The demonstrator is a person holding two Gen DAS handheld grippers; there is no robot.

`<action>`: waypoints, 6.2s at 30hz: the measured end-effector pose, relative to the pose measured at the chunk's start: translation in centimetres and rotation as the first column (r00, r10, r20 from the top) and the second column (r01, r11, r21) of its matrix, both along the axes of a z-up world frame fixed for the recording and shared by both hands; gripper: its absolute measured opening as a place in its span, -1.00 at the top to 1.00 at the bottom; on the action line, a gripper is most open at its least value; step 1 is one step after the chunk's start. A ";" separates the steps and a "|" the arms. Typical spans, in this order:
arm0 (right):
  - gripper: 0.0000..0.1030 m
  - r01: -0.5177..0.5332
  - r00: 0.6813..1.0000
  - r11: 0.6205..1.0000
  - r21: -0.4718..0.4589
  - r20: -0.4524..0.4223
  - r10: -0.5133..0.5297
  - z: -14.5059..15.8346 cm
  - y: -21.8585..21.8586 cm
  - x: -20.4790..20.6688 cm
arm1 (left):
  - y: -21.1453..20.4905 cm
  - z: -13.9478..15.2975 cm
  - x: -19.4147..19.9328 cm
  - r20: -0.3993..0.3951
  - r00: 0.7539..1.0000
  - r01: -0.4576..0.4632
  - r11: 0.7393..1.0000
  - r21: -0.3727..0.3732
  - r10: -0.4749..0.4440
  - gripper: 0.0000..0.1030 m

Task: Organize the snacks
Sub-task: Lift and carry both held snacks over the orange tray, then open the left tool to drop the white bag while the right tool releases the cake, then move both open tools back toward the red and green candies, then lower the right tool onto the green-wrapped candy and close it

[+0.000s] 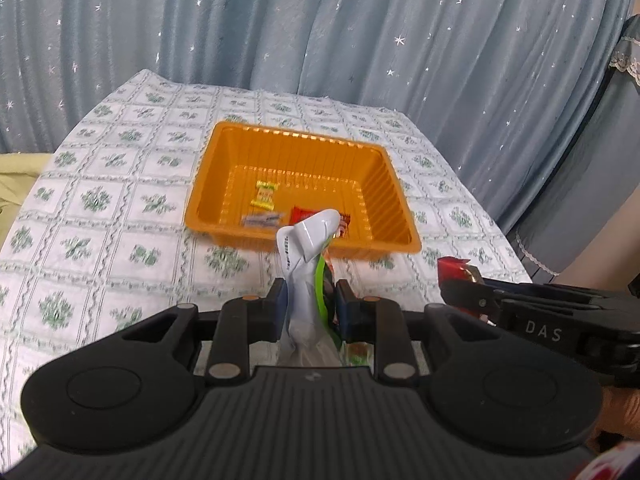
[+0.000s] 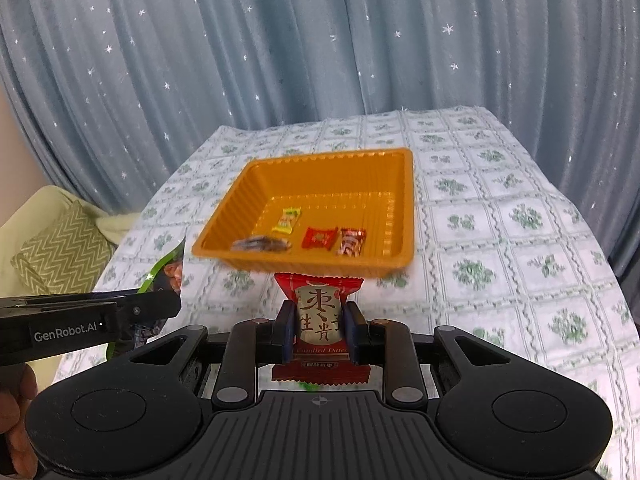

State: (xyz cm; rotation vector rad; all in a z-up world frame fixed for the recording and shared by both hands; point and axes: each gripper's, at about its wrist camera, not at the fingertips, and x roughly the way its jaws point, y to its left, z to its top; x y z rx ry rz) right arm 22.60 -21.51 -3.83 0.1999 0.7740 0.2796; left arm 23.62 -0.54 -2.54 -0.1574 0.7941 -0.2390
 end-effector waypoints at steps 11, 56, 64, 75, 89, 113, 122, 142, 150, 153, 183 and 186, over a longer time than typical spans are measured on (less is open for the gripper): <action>0.50 -0.001 1.000 1.000 0.009 0.016 0.001 0.0 -0.3 7.4 | -0.3 0.1 7.5 0.009 1.000 0.010 1.000 0.000 -0.010 0.55; 0.50 0.050 0.998 0.998 0.029 -0.049 -0.048 -3.8 -1.3 15.8 | -0.1 -3.3 16.5 -0.006 0.999 -0.035 0.999 -0.004 0.035 0.24; 0.33 0.043 0.999 0.998 0.045 -0.020 -0.042 -3.5 -1.1 16.0 | 0.3 -3.6 15.4 -0.014 0.999 -0.033 0.999 0.001 0.033 0.21; -0.19 0.101 0.995 0.992 0.073 -0.029 -0.099 -3.1 -3.0 13.5 | 0.6 -3.1 12.3 -0.020 0.999 -0.027 0.999 0.033 0.028 0.04; -0.19 0.130 0.992 0.986 0.102 -0.020 -0.129 0.6 -3.4 4.0 | 0.9 0.3 3.5 0.008 0.998 -0.059 0.995 0.078 0.058 -0.40; -0.19 0.175 0.985 0.982 0.068 -0.014 -0.174 2.4 -3.1 -8.7 | 2.1 1.9 -10.6 0.031 0.992 -0.121 0.990 0.068 0.119 -0.66; -0.19 0.185 0.982 0.982 0.039 -0.039 -0.184 1.5 -2.8 -11.1 | 2.5 1.3 -12.7 0.022 0.992 -0.127 0.989 0.069 0.126 -0.67; -0.20 0.206 0.976 0.977 0.052 -0.083 -0.202 -1.5 -2.8 -11.0 | 2.5 -1.2 -12.2 -0.032 0.991 -0.125 0.989 0.081 0.128 -0.67; -0.19 0.191 0.976 0.980 0.047 -0.113 -0.185 -3.8 -1.7 -9.3 | 2.9 -3.5 -10.3 -0.067 0.989 -0.128 0.986 0.103 0.135 -0.67; -0.19 0.182 0.977 0.983 0.032 -0.116 -0.177 -4.8 -1.1 -8.3 | 3.0 -4.4 -9.4 -0.075 0.987 -0.131 0.986 0.108 0.139 -0.67; 0.30 0.107 0.988 0.994 -0.009 -0.114 -0.107 -11.9 4.3 1.5 | 4.2 -9.5 -2.5 -0.122 0.971 -0.193 0.977 0.095 0.203 -0.74; 0.33 0.093 0.990 0.994 -0.063 -0.098 -0.099 -12.0 5.1 1.6 | 4.2 -9.7 -2.4 -0.137 0.970 -0.189 0.978 0.086 0.199 -0.74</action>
